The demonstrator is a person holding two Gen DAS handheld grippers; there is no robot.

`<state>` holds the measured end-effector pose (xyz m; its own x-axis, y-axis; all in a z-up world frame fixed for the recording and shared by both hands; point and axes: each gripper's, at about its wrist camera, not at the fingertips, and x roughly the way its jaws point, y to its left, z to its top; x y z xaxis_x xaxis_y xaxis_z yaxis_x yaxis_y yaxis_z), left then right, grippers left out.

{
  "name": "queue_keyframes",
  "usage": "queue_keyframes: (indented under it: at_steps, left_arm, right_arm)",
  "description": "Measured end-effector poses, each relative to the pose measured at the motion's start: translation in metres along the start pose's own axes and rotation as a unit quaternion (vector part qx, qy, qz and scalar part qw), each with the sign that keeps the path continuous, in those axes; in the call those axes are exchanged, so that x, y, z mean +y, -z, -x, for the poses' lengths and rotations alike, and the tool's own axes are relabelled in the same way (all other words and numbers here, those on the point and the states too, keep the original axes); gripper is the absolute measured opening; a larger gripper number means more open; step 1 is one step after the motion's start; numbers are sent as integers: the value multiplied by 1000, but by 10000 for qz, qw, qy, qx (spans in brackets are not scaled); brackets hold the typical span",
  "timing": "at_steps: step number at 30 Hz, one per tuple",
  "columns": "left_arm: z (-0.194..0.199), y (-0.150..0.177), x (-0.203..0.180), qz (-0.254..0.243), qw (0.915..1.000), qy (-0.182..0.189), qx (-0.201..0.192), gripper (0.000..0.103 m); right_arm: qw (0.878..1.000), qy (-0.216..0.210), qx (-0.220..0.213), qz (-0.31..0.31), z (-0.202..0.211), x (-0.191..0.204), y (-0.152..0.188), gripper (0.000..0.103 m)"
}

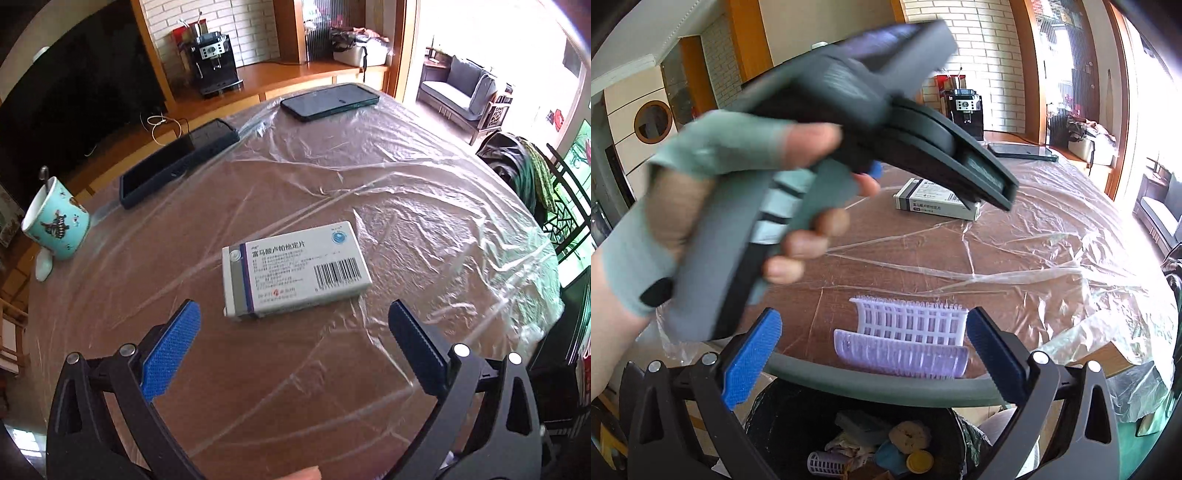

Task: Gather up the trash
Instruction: 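Grasp the lavender hair roller with the right tool while the left tool grasps the white medicine box, then carry the white medicine box and lavender roller over the black trash bin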

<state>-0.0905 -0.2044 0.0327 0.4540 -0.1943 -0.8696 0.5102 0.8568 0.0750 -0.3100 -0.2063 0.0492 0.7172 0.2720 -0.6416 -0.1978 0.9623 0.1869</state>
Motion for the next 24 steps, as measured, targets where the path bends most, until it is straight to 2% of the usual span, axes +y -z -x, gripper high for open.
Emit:
queue_keyframes:
  at_steps: [4, 7, 15, 24]
  left_arm:
    - [-17, -7, 1, 86, 9997, 22, 228, 101]
    - [-21, -10, 4, 194, 9989, 288, 323, 101]
    - [-41, -19, 6, 141, 9985, 193, 499, 101]
    - [-47, -23, 14, 142, 9986, 291, 422, 101]
  right_arm:
    - [9999, 84, 85, -120, -7, -3, 0, 99]
    - [9990, -94, 222, -384, -11, -11, -2, 99]
    - [9989, 41, 397, -250, -21, -4, -1, 99]
    - [9987, 146, 469, -163, -28, 8, 4, 97]
